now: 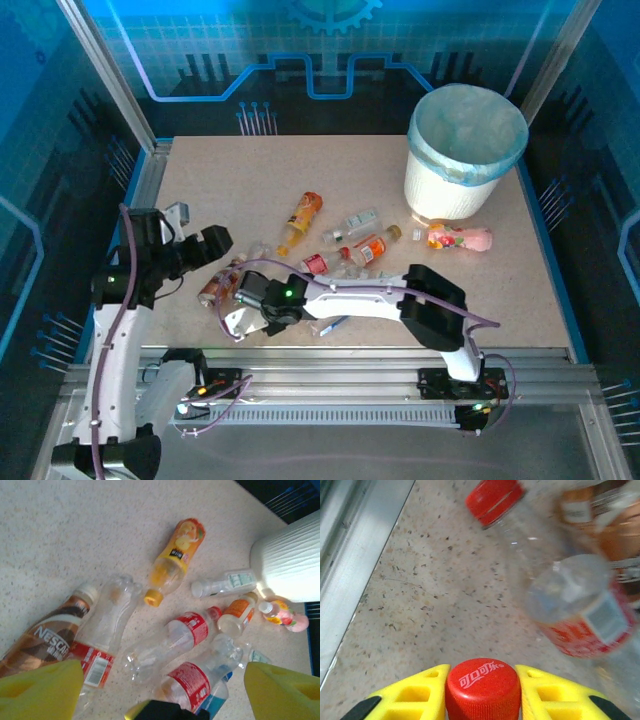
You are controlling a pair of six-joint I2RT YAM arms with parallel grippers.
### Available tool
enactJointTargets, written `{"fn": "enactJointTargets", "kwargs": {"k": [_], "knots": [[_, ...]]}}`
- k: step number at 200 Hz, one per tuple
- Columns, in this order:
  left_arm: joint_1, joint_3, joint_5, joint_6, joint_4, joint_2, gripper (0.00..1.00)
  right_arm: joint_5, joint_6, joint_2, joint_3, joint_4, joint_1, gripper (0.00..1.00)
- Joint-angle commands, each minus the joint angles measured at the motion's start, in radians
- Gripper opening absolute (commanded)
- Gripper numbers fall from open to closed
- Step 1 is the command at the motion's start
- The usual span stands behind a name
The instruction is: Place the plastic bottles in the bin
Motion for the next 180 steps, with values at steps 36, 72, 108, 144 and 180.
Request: {"fn": "enactJointTargets", "kwargs": {"k": [36, 72, 108, 144, 180], "knots": [[0.005, 0.138, 0.038, -0.031, 0.085, 0.019, 0.8, -0.032, 0.077, -0.229, -0.008, -0.074, 0.009, 0.27], [-0.017, 0.256, 0.047, -0.034, 0.087, 0.069, 0.8, -0.076, 0.125, -0.318, 0.008, -0.144, 0.004, 0.27], [-0.065, 0.348, 0.03, -0.028, 0.087, 0.116, 0.79, -0.134, 0.179, -0.405, 0.024, -0.163, -0.015, 0.27], [-0.129, 0.398, -0.005, -0.042, 0.103, 0.154, 0.77, -0.157, 0.267, -0.47, 0.042, -0.163, -0.056, 0.27], [-0.233, 0.414, -0.085, -0.038, 0.112, 0.161, 0.75, -0.191, 0.368, -0.55, 0.055, -0.158, -0.096, 0.24]]}}
